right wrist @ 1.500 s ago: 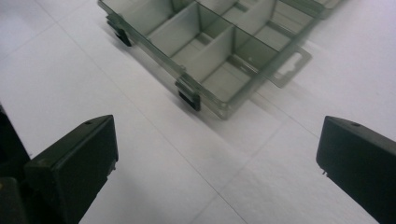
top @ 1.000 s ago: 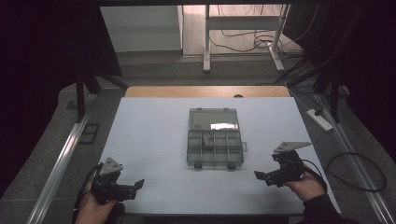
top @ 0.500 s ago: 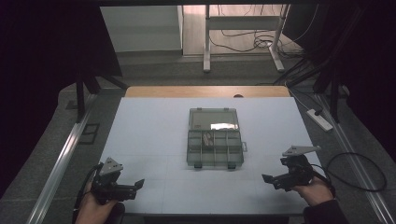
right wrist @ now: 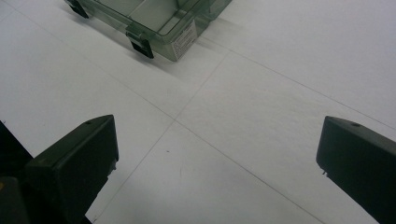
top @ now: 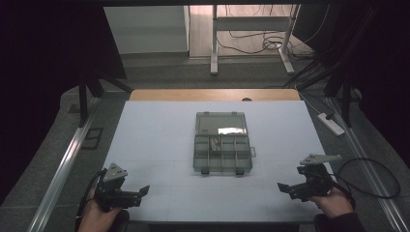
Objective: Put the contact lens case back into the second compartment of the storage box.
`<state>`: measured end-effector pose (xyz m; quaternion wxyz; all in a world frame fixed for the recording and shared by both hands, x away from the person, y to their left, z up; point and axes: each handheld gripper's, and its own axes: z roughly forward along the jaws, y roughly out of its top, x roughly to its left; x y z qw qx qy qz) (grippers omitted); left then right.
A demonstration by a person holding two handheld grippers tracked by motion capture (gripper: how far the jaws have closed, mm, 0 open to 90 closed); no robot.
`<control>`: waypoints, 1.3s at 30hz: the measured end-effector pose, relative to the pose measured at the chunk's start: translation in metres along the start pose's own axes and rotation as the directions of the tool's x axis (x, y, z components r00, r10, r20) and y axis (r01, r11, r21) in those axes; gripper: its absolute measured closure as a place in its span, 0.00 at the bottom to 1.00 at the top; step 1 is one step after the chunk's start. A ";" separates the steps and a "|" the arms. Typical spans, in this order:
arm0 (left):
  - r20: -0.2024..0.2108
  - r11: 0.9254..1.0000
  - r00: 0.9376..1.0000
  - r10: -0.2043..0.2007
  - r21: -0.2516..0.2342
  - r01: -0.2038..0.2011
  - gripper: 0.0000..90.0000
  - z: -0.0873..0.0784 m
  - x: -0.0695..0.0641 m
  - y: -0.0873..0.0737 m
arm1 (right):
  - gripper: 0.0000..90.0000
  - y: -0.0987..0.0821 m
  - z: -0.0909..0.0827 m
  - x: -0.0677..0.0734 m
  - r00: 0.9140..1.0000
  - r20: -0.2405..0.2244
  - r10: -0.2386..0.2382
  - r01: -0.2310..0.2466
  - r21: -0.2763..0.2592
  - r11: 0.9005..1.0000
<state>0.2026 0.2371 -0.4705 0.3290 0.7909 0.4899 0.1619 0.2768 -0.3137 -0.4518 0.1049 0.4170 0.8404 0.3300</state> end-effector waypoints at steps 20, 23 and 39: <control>-0.002 1.000 1.000 0.003 0.002 -0.003 0.03 0.000 -0.001 0.000 | 0.00 -0.014 -0.016 0.000 0.999 0.039 0.031 -0.030 -0.017 0.999; -0.003 1.000 1.000 0.005 0.004 -0.005 0.03 0.000 0.000 0.000 | 0.00 -0.015 -0.018 0.001 0.998 0.047 0.032 -0.031 -0.016 0.999; -0.019 1.000 1.000 0.019 -0.008 -0.019 0.03 -0.001 -0.003 0.000 | 0.00 -0.025 -0.026 0.001 0.996 0.073 0.042 -0.041 -0.018 0.999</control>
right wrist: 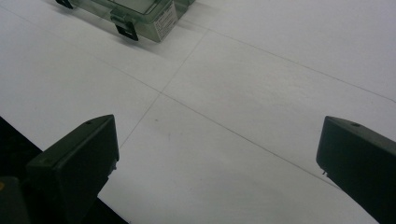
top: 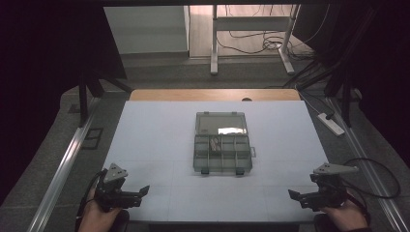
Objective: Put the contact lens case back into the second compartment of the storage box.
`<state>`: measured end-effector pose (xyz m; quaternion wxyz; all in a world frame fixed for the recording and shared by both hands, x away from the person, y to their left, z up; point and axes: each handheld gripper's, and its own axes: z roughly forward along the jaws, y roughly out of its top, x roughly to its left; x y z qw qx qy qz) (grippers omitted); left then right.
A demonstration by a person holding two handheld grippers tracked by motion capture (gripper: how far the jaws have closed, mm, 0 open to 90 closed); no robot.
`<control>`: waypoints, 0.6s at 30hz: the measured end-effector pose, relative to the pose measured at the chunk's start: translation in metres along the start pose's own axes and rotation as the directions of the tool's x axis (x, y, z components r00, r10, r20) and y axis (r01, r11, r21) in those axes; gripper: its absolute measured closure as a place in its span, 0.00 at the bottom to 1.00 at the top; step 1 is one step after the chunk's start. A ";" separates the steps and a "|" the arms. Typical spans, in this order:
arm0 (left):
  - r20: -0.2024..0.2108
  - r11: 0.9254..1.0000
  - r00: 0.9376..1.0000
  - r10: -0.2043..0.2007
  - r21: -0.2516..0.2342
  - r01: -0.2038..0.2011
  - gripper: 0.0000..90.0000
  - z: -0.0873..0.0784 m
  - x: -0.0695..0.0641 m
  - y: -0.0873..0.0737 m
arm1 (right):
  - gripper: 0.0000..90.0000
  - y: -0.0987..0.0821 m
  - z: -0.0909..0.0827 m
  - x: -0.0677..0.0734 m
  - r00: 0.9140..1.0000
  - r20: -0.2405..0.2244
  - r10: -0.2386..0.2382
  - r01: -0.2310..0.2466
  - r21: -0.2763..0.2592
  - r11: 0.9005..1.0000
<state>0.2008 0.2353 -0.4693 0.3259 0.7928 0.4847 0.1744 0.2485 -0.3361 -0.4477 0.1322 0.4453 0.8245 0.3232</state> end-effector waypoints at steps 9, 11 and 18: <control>-0.043 0.999 0.998 0.044 -0.006 -0.044 0.02 0.000 -0.003 0.000 | 0.00 -0.004 -0.004 -0.001 1.000 0.016 0.015 -0.015 0.005 1.000; -0.042 0.999 0.998 0.046 -0.003 -0.046 0.02 0.000 -0.003 0.000 | 0.00 -0.004 -0.005 0.000 1.000 0.022 0.016 -0.016 0.012 1.000; -0.045 0.999 0.998 0.052 0.010 -0.051 0.02 0.001 -0.004 0.000 | 0.00 -0.006 -0.005 0.000 0.999 0.037 0.015 -0.016 0.033 0.999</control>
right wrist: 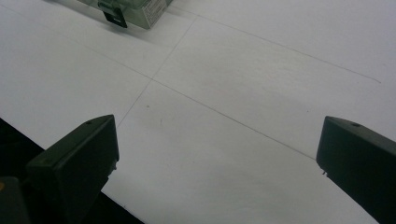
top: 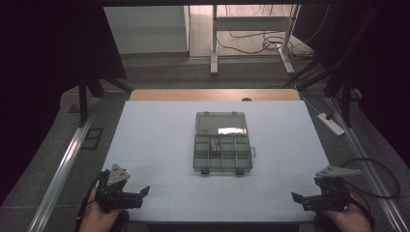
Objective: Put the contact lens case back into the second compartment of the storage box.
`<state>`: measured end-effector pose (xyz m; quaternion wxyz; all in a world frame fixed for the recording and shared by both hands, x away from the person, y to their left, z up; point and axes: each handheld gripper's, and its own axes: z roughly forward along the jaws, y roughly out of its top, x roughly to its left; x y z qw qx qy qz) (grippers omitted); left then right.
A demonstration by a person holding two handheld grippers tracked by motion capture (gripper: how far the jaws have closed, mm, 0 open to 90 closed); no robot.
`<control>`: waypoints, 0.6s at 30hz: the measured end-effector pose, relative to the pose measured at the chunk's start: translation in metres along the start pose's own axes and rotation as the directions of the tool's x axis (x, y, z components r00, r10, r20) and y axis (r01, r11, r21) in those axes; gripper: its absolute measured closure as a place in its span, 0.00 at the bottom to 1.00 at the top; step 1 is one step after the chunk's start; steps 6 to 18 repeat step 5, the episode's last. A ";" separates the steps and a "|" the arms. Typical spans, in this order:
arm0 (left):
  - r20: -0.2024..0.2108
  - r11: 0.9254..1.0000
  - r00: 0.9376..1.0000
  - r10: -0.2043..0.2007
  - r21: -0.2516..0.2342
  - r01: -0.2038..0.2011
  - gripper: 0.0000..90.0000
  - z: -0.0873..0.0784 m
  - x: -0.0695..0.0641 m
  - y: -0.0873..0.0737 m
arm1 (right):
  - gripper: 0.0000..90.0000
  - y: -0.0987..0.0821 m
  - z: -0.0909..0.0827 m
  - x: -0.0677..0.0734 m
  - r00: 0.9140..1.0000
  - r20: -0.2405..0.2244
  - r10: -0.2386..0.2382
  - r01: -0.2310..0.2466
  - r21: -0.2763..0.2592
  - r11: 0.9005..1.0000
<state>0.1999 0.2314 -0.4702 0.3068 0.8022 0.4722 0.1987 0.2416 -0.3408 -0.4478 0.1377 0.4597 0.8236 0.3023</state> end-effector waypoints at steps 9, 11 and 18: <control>0.004 1.000 1.000 -0.011 0.000 0.011 0.03 0.001 0.000 0.001 | 0.00 0.000 0.000 -0.001 1.000 0.002 0.004 -0.004 -0.002 1.000; 0.004 1.000 1.000 -0.011 0.000 0.011 0.03 0.001 0.000 0.001 | 0.00 0.000 0.000 -0.001 1.000 0.002 0.004 -0.004 -0.002 1.000; 0.004 1.000 1.000 -0.011 0.000 0.011 0.03 0.001 0.000 0.001 | 0.00 0.000 0.000 -0.001 1.000 0.002 0.004 -0.004 -0.002 1.000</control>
